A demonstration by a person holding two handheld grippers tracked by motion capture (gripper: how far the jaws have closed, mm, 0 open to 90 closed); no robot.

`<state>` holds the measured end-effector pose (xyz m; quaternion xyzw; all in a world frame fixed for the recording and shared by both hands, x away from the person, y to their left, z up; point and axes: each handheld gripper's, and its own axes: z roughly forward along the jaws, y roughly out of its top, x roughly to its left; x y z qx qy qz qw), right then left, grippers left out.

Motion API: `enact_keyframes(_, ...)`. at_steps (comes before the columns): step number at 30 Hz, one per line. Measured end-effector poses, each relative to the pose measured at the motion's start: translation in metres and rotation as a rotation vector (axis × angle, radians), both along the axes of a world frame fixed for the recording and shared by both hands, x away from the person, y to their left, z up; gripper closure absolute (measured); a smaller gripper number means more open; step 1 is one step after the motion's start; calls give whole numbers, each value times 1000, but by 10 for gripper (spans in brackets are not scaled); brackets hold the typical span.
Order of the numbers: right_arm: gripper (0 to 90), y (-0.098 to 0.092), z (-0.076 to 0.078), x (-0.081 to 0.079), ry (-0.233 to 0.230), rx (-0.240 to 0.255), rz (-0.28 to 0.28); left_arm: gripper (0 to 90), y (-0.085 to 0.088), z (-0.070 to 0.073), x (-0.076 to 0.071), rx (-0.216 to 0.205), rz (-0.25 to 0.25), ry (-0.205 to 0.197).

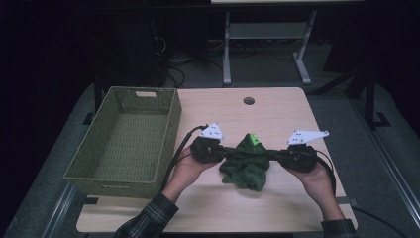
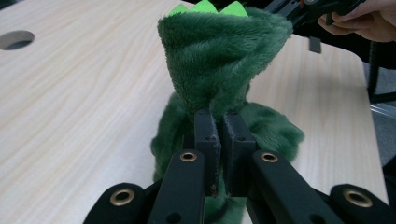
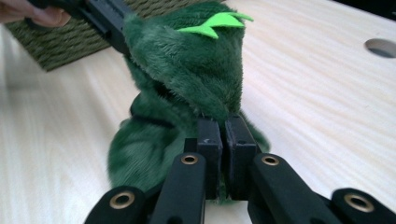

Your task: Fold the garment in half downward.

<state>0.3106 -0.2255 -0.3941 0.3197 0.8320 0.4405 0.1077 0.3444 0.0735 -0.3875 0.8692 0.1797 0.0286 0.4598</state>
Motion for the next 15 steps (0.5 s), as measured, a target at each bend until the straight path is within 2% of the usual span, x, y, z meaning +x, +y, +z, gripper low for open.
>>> enact_keyframes(1, 863, 0, -2, -3, -3, -11, 7, 858, 0, -1, -3, -3, -6, 6)
enact_keyframes(4, 862, 0, -9, -10, 13, -7, 20, 858, 0, -7, -10, 15, -29, -21)
enact_keyframes(9, 862, 0, -22, -21, 40, -13, 32, 858, 0, -18, -18, 14, -53, -2)
enact_keyframes(15, 859, 0, -32, -29, 75, -12, 43, 858, -2, -36, -26, 41, -79, 28)
